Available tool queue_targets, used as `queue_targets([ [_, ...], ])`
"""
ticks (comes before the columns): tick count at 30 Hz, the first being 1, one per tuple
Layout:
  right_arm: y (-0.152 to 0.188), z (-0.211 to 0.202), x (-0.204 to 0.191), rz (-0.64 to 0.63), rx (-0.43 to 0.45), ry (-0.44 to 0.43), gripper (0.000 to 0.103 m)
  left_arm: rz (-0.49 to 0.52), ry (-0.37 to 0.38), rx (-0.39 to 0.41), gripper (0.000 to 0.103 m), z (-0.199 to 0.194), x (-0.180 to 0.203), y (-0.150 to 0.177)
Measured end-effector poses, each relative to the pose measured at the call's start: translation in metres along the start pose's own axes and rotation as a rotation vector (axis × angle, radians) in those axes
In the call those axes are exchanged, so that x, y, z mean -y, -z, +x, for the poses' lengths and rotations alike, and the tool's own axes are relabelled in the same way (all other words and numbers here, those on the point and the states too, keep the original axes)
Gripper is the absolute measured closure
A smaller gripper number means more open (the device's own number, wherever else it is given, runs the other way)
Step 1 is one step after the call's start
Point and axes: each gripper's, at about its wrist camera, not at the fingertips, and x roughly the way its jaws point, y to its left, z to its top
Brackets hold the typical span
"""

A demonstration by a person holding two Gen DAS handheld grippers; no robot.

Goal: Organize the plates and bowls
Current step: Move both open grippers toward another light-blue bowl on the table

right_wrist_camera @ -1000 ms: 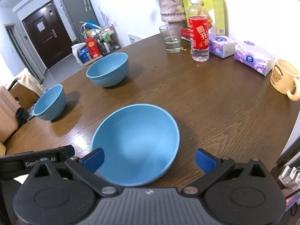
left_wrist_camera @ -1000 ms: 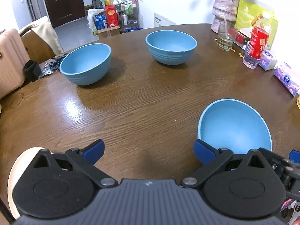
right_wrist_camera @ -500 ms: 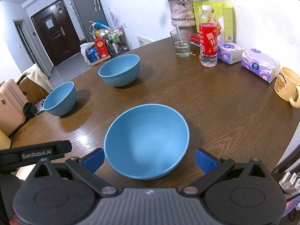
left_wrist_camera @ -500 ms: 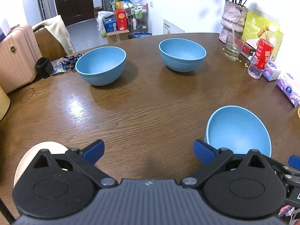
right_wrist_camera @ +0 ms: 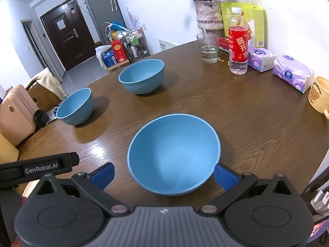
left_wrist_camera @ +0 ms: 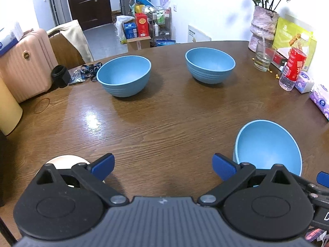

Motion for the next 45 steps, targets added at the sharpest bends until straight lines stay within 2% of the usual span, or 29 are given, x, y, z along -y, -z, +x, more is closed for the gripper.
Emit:
queue_targets([
  [25, -0.02, -0.007, -0.017, -0.011, 0.006, -0.06, 0.0, -0.061, -0.072, 0.033, 0.0, -0.025, -0.024, -0.005],
  [45, -0.044, -0.001, -0.036, -0.02, 0.014, -0.093, 0.0, -0.107, -0.112, 0.035, 0.0, -0.029, -0.045, -0.017],
])
